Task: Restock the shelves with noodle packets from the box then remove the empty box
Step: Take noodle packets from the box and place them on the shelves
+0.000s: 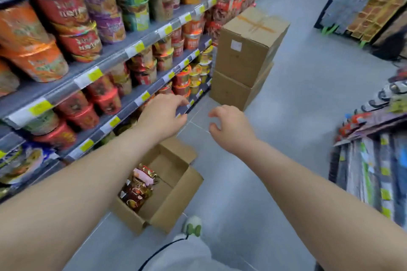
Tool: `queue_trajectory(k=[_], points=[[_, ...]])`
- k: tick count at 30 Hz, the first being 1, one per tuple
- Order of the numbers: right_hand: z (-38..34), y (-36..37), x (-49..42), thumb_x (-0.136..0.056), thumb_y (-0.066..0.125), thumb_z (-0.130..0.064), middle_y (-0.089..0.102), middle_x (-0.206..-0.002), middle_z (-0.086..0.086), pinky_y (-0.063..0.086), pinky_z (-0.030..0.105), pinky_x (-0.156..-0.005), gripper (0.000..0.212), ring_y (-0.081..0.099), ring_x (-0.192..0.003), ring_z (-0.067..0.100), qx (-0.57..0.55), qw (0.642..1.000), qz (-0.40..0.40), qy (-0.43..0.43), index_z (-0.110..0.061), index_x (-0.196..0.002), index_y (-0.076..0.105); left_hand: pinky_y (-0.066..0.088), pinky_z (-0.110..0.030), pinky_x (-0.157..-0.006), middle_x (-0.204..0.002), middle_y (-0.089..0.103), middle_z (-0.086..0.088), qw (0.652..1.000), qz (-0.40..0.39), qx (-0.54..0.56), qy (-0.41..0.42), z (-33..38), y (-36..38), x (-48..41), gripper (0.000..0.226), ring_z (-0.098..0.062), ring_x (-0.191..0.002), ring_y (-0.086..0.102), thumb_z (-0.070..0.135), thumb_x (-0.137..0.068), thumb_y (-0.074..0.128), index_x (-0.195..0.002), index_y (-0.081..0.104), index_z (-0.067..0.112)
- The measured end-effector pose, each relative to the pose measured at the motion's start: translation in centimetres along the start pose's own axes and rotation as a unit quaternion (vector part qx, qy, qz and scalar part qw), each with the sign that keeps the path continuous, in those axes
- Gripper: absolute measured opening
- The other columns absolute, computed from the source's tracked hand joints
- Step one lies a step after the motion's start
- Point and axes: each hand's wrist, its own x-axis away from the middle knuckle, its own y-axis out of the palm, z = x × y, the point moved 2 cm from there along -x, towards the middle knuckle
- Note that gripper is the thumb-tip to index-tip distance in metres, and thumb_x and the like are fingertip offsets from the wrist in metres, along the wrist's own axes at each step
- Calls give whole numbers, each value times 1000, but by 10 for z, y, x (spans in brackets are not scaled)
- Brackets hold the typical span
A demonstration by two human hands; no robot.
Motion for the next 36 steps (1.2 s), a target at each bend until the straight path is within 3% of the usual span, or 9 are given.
queue_trajectory(k=[5,10,16,23,27,31,36], points=[[55,-7,-67,-87,51,-17,60,-116,6,39,33,-93,32,50,-113,25,-14,999,-42,9,-14,-118,60,47,-41,-92,-121,61,0,998,-43,20,-42,-4,32,-82,37,-22,-112,54,34,-86,58,-121,58,23],[105,-11,-136,-88,50,-18,60,-113,6,41,33,-88,33,51,-111,25,-10,997,-73,-18,-13,-119,59,47,-38,-92,-119,61,2,997,-39,14,-71,0,50,-146,35,-21,-112,52,33,-87,59,-121,58,24],[151,-3,-235,-88,52,-15,62,-110,10,44,39,-86,31,53,-106,29,-18,979,-141,-144,-8,-116,60,46,-34,-91,-121,62,-1,981,14,18,-194,-2,76,-201,37,-23,-112,55,30,-84,61,-120,60,22],[134,18,-315,-84,55,-15,65,-105,12,48,41,-81,27,57,-99,31,-15,921,-229,-315,-8,-108,63,44,-35,-88,-111,66,-8,917,87,16,-390,-3,72,-187,32,-29,-106,58,24,-84,65,-115,64,14],[87,56,-338,-83,54,-16,64,-106,12,47,40,-84,26,56,-102,32,-1,872,-270,-408,-7,-106,63,43,-34,-92,-117,63,-5,863,101,6,-494,-28,72,-154,36,-26,-111,54,28,-85,63,-119,62,17],[38,93,-353,-87,52,-17,60,-118,6,46,37,-89,32,52,-112,26,2,836,-314,-449,-14,-117,60,40,-32,-95,-123,60,0,819,119,5,-561,-60,72,-133,39,-23,-118,49,26,-86,62,-124,58,21],[-7,136,-371,-87,50,-19,58,-125,4,47,37,-91,36,51,-116,25,18,790,-362,-495,-16,-122,58,46,-35,-90,-115,62,-4,766,130,22,-629,-97,75,-110,38,-26,-111,53,25,-83,64,-121,60,18]])
